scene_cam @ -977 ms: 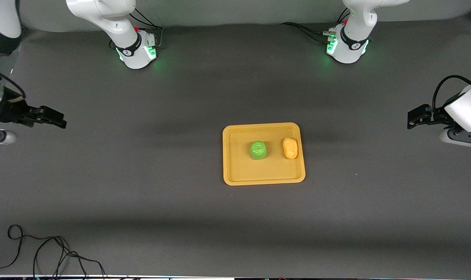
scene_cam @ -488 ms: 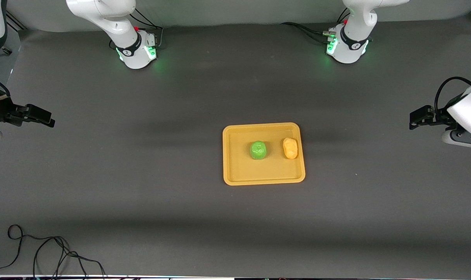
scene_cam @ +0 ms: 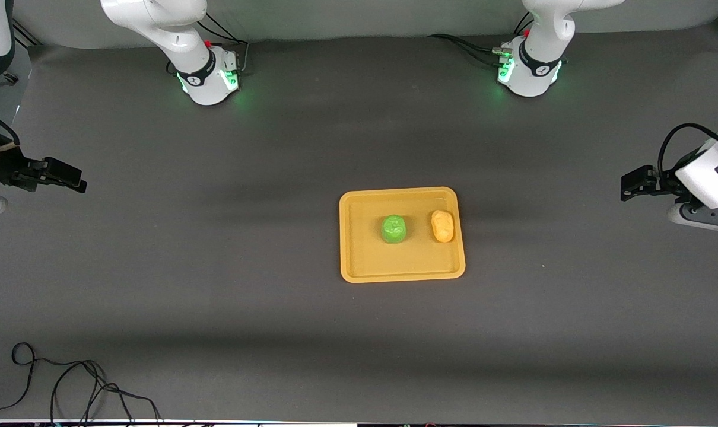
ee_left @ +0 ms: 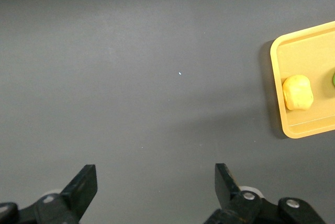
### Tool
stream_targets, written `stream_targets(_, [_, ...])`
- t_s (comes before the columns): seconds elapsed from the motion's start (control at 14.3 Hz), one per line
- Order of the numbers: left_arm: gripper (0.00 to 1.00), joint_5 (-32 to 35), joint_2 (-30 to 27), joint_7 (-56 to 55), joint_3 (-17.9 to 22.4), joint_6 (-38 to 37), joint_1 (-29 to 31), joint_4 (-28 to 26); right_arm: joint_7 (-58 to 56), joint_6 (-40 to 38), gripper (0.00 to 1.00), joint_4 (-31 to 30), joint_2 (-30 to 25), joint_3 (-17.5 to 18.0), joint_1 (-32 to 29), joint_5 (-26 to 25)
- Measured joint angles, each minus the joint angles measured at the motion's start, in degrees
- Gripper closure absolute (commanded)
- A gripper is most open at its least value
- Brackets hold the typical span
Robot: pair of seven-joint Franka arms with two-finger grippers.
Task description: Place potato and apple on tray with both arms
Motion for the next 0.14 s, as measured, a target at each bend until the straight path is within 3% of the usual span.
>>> stream_targets(0.14, [0.00,0.0,0.0,-0.1,0.0,0.1,0.0,0.1,0.0,0.0,0.00,-0.1,0.0,0.0,0.0,0.6])
